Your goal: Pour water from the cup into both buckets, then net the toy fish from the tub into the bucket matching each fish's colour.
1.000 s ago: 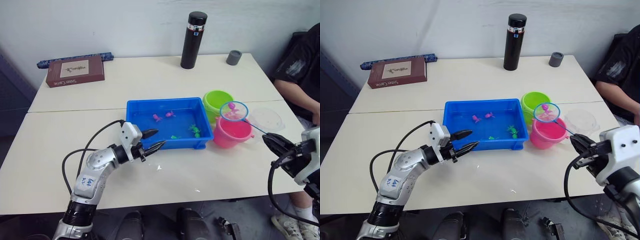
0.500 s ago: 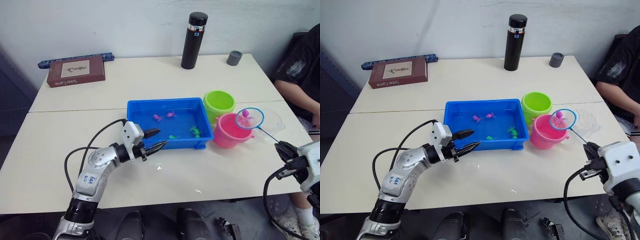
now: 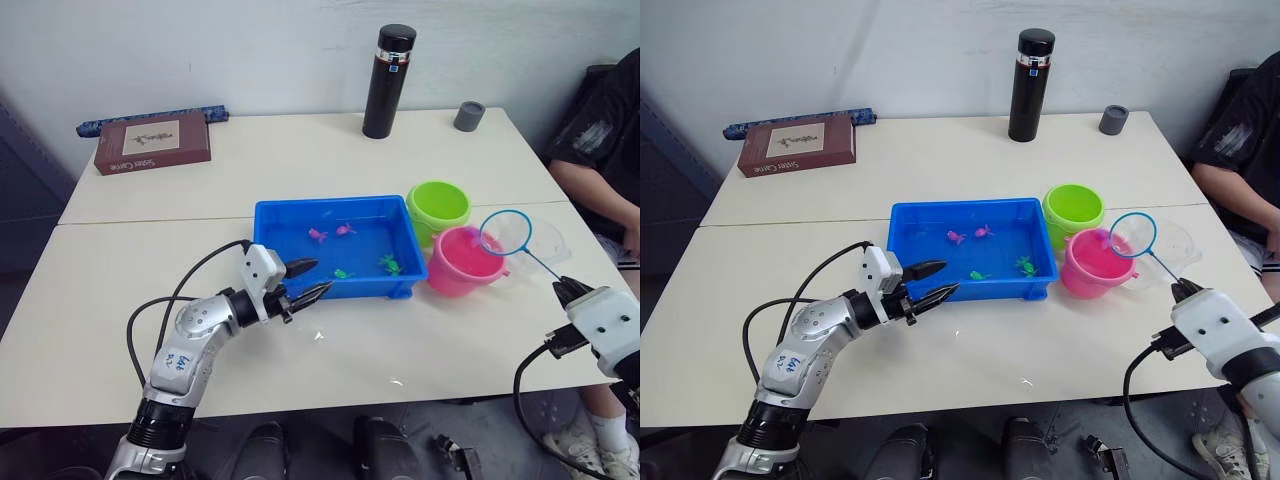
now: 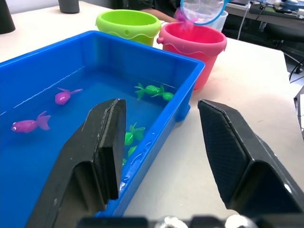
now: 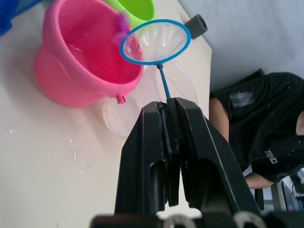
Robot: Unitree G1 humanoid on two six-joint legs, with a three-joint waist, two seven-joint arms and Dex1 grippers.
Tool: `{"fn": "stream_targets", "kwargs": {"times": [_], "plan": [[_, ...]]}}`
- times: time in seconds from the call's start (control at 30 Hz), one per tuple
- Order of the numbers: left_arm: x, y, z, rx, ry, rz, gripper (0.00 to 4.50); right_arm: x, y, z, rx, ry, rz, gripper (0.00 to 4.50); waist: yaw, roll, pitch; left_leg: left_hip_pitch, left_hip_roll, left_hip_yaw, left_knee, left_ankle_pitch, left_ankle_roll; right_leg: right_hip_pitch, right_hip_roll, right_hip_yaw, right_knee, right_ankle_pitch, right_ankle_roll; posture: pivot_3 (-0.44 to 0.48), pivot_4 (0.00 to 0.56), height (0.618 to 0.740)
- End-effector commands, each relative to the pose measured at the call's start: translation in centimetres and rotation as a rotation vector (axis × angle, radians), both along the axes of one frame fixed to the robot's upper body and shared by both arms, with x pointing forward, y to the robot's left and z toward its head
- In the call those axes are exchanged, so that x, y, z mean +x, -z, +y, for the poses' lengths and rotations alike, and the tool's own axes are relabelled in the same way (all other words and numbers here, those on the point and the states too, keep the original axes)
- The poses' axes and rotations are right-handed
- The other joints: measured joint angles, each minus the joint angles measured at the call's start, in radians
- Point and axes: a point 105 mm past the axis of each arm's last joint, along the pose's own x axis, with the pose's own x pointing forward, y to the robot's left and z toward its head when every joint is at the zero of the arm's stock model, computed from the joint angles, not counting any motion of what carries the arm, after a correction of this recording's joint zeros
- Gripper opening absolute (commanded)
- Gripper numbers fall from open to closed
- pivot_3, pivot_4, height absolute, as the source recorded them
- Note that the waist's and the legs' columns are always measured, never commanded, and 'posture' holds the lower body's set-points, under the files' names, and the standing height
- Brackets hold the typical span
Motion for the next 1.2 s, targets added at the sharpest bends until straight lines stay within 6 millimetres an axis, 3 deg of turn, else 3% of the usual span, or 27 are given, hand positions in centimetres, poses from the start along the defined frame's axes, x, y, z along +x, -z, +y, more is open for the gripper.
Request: {"fn": "stream_targets", "kwargs": {"times": [0.03, 0.2, 0.3, 0.57, 0.7, 0.8, 0.97, 1.2], "plan": [[-0.4, -1.0, 0.0, -0.007, 0.003, -0.044, 2.67, -0.1, -0.6, -0.2, -0.058, -0.004, -0.033, 0.00, 0.000, 0.000, 0.000, 0.000, 0.000, 0.000, 0.000, 0.000, 0.000, 0.000, 0.000, 0.000, 0.000, 0.000, 0.000, 0.000, 0.150, 0.740], [-0.4, -1.0, 0.0, -0.007, 0.001, -0.044, 2.67, 0.1, -1.1, -0.8, -0.068, 0.007, -0.059, 0.00, -0.001, 0.000, 0.000, 0.001, 0.000, 0.000, 0.000, 0.000, 0.000, 0.001, 0.000, 0.000, 0.000, 0.000, 0.000, 0.000, 0.150, 0.740], [-0.3, -1.0, 0.1, -0.007, -0.006, -0.047, 2.67, 1.1, -3.6, -0.1, 0.083, -0.008, -0.147, 0.00, -0.005, 0.000, 0.000, 0.003, 0.001, 0.000, 0.000, 0.000, 0.000, 0.001, 0.000, 0.001, 0.001, 0.000, 0.000, 0.000, 0.150, 0.740], [-0.2, -1.0, 0.7, -0.009, -0.063, -0.052, 2.67, 3.5, -5.0, 7.2, 0.446, -0.252, -0.087, 0.00, -0.003, 0.000, 0.000, 0.008, 0.001, -0.001, -0.001, 0.000, 0.000, 0.004, 0.000, 0.003, 0.004, 0.001, 0.001, 0.000, 0.150, 0.740], [-0.2, -0.8, 1.3, -0.012, -0.110, -0.056, 2.67, 4.5, -4.4, 11.0, 0.631, -0.350, 0.052, 0.00, -0.003, 0.000, 0.000, 0.010, 0.001, -0.003, -0.001, 0.000, 0.000, 0.004, -0.001, 0.004, 0.005, 0.001, 0.001, 0.000, 0.150, 0.740], [-0.3, -0.8, 1.6, -0.015, -0.141, -0.058, 2.67, 5.2, -2.9, 12.5, 0.758, -0.363, 0.212, 0.00, -0.002, 0.000, 0.000, 0.010, 0.001, -0.003, -0.002, 0.000, 0.000, 0.003, -0.002, 0.004, 0.005, 0.001, 0.001, 0.000, 0.150, 0.740], [-0.5, -0.8, 2.2, -0.014, -0.185, -0.065, 2.67, 5.9, -1.4, 13.5, 0.911, -0.360, 0.411, 0.00, -0.002, 0.000, 0.000, 0.009, 0.001, -0.003, -0.003, 0.000, 0.000, 0.003, -0.004, 0.003, 0.004, 0.001, 0.001, 0.000, 0.150, 0.740], [-1.0, -0.7, 2.8, -0.017, -0.231, -0.066, 2.67, 7.1, 0.0, 12.8, 0.968, -0.309, 0.528, 0.00, -0.003, 0.000, 0.000, 0.010, 0.001, -0.002, -0.007, 0.000, 0.000, 0.002, -0.004, 0.003, 0.004, 0.000, -0.001, 0.000, 0.150, 0.740]]}}
